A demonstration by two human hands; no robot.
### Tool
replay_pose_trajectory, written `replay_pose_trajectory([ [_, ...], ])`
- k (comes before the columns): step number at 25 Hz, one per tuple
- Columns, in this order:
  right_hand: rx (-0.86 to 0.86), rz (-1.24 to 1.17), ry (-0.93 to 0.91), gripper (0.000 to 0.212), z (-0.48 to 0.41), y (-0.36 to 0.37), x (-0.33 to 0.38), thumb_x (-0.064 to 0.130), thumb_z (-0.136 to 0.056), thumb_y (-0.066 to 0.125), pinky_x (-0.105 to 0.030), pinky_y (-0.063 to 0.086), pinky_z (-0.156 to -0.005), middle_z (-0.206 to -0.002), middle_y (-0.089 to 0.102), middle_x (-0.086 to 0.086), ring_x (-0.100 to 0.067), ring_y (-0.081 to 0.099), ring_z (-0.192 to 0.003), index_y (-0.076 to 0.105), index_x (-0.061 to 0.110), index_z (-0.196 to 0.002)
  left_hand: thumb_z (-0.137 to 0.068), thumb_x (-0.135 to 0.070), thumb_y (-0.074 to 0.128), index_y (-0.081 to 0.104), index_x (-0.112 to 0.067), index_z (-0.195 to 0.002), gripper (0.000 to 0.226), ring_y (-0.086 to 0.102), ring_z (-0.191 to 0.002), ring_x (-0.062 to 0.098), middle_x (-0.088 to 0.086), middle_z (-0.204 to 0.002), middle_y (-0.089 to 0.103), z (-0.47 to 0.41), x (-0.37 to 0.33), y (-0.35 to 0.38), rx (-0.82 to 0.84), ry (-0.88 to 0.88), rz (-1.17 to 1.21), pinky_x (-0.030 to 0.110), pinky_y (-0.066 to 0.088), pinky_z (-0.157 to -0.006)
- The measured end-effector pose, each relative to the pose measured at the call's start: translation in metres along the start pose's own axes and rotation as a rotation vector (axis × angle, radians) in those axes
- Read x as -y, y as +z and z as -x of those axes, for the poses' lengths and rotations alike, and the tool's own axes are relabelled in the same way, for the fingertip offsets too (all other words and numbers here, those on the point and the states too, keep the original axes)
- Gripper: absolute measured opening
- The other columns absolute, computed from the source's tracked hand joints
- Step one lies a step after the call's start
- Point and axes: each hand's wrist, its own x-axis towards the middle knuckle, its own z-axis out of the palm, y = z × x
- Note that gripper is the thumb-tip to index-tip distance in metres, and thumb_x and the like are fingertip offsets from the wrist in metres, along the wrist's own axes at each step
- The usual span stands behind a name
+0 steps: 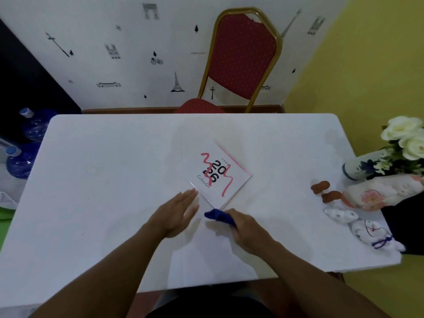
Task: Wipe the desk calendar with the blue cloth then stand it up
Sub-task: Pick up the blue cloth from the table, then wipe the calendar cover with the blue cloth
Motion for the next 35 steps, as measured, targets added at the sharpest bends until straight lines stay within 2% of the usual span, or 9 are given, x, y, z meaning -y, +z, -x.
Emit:
replay_pose_trajectory([
  [2,-0.085,-0.078,-0.009,0.030,-0.008,-0.019,0.000,0.008,-0.101,0.052,-0.025,0.054,-0.072,-0.093,0.071,0.012,-0.006,0.066,-0.075,0.058,0.021,-0.126,-0.101,-0.045,0.015,0.013,-0.017,-0.153,0.059,0.007,-0.149,0.011,0.000,-0.163,0.013,-0.019,0.006,-0.008,-0.027,-0.011,-0.030,0.028,0.007,-0.120],
  [4,-0.197,-0.133,-0.001,0.034,-0.028,-0.039,0.000,0.006,-0.102,0.053,-0.006,0.042,-0.059,-0.079,0.066,0.031,0.007,0.059,-0.058,0.058,0.026,-0.129,-0.102,-0.028,0.022,0.007,-0.011,-0.153,0.056,0.001,-0.150,0.017,0.006,-0.163,0.005,-0.036,0.012,-0.014,-0.026,-0.048,-0.093,0.033,0.007,-0.122],
  [6,-0.318,-0.127,-0.005,0.041,-0.059,-0.060,0.002,-0.001,-0.100,0.053,-0.003,0.041,-0.066,-0.086,0.066,0.037,0.013,0.060,-0.070,0.058,0.022,-0.134,-0.099,-0.018,0.027,0.001,-0.009,-0.153,0.060,-0.004,-0.150,0.021,0.009,-0.163,-0.003,-0.049,0.017,-0.019,-0.006,-0.091,-0.130,0.038,0.007,-0.123],
  [7,-0.351,-0.125,-0.003,0.045,-0.077,-0.069,0.004,-0.004,-0.099,0.051,-0.006,0.045,-0.076,-0.096,0.069,0.030,0.010,0.064,-0.083,0.057,0.019,-0.137,-0.098,-0.015,0.028,-0.001,-0.008,-0.152,0.063,-0.006,-0.150,0.023,0.010,-0.163,-0.006,-0.055,0.019,-0.021,0.001,-0.101,-0.139,0.040,0.006,-0.123],
  [9,-0.378,-0.124,0.036,0.047,-0.115,-0.082,0.011,-0.006,-0.098,0.049,-0.030,0.053,-0.095,-0.119,0.072,0.002,-0.013,0.067,-0.105,0.055,0.014,-0.140,-0.095,-0.012,0.029,-0.004,-0.008,-0.152,0.066,-0.009,-0.149,0.024,0.010,-0.162,-0.009,-0.064,0.023,-0.021,0.004,-0.106,-0.127,0.041,0.005,-0.122],
  [12,-0.368,-0.074,0.109,0.041,-0.170,-0.084,0.018,-0.006,-0.099,0.051,-0.045,0.053,-0.102,-0.123,0.068,-0.011,-0.026,0.064,-0.109,0.057,0.009,-0.137,-0.097,-0.015,0.030,-0.005,-0.009,-0.152,0.065,-0.009,-0.149,0.024,0.009,-0.162,-0.009,-0.068,0.027,-0.015,0.013,-0.114,-0.101,0.041,0.005,-0.122],
  [17,-0.259,0.018,0.129,0.053,-0.222,-0.062,0.016,-0.007,-0.098,0.054,-0.043,0.040,-0.117,-0.147,0.056,-0.012,-0.031,0.051,-0.135,0.048,0.009,-0.149,-0.098,-0.017,0.032,-0.006,-0.010,-0.151,0.066,-0.011,-0.149,0.022,0.008,-0.162,-0.011,-0.070,0.036,-0.005,0.002,-0.104,-0.136,0.036,0.002,-0.120],
  [23,-0.009,0.334,0.024,0.082,-0.227,-0.024,0.005,0.000,-0.092,0.070,-0.042,0.033,-0.119,-0.170,0.016,-0.003,-0.029,0.014,-0.155,0.025,0.012,-0.159,-0.096,-0.016,0.035,-0.006,-0.009,-0.152,0.069,-0.012,-0.148,0.022,0.008,-0.162,-0.013,-0.071,0.037,-0.001,-0.009,-0.095,-0.139,0.031,-0.001,-0.117],
  [35,0.040,0.303,-0.201,0.078,-0.175,0.000,-0.007,-0.006,-0.092,0.066,-0.036,0.033,-0.118,-0.167,0.025,-0.003,-0.025,0.019,-0.155,0.030,0.012,-0.158,-0.093,-0.008,0.034,-0.009,-0.013,-0.151,0.072,-0.022,-0.141,0.012,0.004,-0.160,-0.019,-0.072,0.040,-0.003,0.015,-0.107,-0.133,0.027,-0.003,-0.114],
])
